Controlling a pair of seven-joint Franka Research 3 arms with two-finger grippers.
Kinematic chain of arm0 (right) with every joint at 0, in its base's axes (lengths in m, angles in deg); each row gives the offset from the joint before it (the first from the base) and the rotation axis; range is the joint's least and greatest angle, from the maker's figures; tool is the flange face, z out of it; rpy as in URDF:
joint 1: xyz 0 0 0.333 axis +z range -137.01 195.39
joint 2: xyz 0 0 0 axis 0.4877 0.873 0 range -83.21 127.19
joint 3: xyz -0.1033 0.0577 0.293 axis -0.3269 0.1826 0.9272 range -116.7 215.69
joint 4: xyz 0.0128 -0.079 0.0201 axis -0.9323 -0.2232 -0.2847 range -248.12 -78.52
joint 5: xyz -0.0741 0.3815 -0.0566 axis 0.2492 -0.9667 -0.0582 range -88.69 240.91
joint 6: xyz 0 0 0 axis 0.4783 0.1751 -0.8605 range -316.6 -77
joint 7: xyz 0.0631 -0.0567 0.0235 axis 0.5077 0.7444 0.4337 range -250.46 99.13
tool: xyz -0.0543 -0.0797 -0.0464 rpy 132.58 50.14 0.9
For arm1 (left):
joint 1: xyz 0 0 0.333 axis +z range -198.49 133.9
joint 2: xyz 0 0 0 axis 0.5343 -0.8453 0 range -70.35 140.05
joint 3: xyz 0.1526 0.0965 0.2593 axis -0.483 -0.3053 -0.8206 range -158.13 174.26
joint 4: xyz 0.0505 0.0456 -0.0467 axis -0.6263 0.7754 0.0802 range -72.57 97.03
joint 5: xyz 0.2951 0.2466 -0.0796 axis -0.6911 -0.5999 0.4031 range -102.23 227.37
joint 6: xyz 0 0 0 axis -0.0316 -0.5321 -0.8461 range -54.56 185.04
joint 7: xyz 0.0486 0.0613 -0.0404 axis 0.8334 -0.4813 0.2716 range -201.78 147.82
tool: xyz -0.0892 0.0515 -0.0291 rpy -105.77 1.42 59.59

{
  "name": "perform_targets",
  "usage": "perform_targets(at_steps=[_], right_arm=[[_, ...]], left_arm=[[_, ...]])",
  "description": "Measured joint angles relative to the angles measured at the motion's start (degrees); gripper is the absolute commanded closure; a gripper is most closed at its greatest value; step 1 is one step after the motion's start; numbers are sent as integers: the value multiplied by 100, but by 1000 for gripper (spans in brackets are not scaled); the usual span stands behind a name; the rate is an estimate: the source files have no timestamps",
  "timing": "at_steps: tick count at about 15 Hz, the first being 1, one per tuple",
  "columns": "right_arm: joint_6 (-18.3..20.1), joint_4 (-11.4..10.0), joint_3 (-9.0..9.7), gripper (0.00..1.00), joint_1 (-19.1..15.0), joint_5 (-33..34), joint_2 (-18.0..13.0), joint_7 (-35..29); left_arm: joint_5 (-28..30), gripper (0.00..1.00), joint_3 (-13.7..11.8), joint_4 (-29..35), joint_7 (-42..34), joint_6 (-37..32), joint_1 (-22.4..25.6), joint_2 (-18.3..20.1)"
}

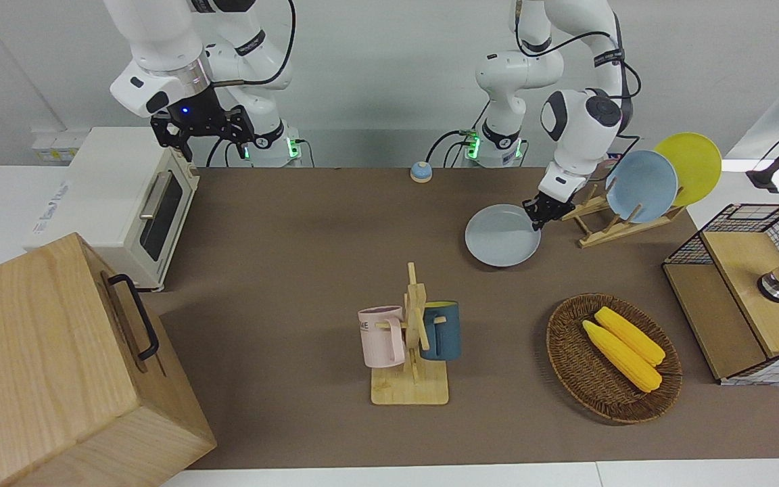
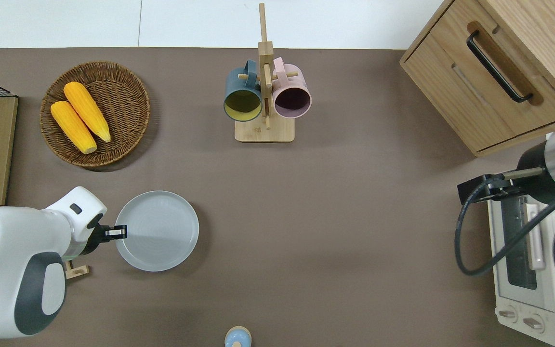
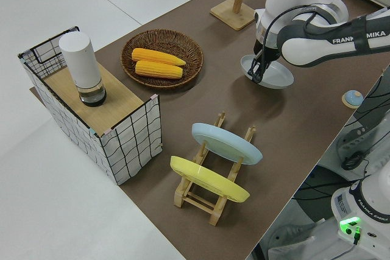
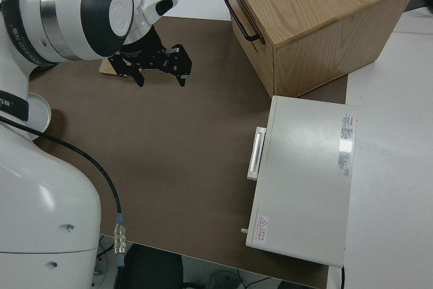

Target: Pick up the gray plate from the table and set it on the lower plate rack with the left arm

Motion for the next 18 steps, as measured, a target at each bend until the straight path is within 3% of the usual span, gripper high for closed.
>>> perform_targets(at_steps=[7, 13, 18], right_arm=[[0, 0, 0, 17, 0, 0, 0, 0], [0, 0, 0, 17, 0, 0, 0, 0], [0, 0, 0, 17, 0, 0, 0, 0]], left_arm=[[0, 1000, -33, -1339, 11, -1724, 18, 150], [-157, 1000, -60, -1772, 20, -2232, 36, 159], [-1026, 1000, -56, -1834, 24, -2442, 37, 158]])
